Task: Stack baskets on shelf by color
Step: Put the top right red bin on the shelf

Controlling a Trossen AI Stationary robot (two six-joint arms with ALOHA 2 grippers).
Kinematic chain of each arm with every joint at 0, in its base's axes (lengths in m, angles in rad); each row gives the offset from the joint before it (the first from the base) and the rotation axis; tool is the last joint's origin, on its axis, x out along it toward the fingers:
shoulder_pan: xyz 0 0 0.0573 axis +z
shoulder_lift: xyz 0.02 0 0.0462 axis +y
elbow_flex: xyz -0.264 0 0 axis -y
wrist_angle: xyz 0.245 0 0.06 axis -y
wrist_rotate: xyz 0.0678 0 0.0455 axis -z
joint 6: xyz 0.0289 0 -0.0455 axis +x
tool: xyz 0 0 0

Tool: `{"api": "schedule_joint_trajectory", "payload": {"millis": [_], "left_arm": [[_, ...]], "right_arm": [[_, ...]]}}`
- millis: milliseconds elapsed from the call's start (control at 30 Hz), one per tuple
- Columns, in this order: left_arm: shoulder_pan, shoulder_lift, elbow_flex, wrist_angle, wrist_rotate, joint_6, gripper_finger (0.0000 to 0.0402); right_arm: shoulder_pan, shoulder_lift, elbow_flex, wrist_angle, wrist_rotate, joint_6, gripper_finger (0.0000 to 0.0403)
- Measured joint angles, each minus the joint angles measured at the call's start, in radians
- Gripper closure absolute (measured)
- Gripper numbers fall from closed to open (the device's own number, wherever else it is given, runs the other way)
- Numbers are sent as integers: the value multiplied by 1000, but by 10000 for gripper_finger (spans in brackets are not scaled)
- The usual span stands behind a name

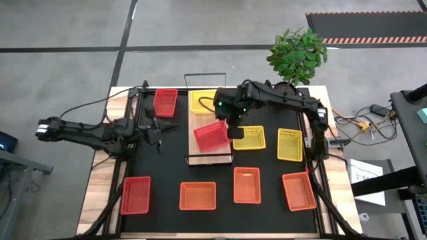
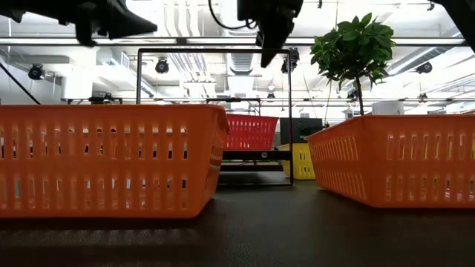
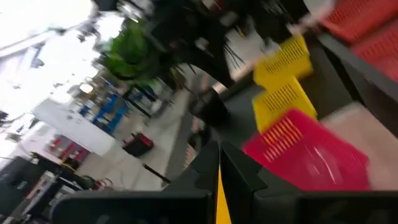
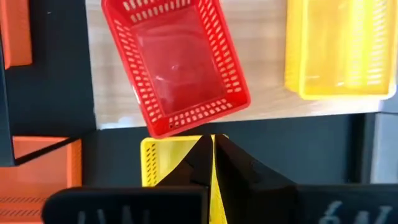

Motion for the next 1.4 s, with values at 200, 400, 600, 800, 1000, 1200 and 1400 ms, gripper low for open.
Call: {"api": "schedule_joint_trajectory", "payload": {"millis": [200,400,600,800,1000,1200,1400], "left_arm": [[3,41,31,-164,110,-66,402],[50,95,31,-182,244,-79,402],[118,164,31,-186,285,-126,402],[148,195,31,-186,285,-133,402],[164,234,31,-167,287,-131,402],[204,289,31,-132,294,-125,402],[254,324,31,-89,323,-120,402]], "right_arm": [[-44,0,-68,5,-71,-19,394],[-43,-14,-170,52,-72,-12,394],[-43,-69,-324,223,-73,-34,394],[-44,-75,-385,403,-75,-90,394],[-44,-63,-400,487,-98,-137,394],[-44,-62,-406,588,-120,-173,394],[-44,-28,-406,644,-169,-177,394]]}}
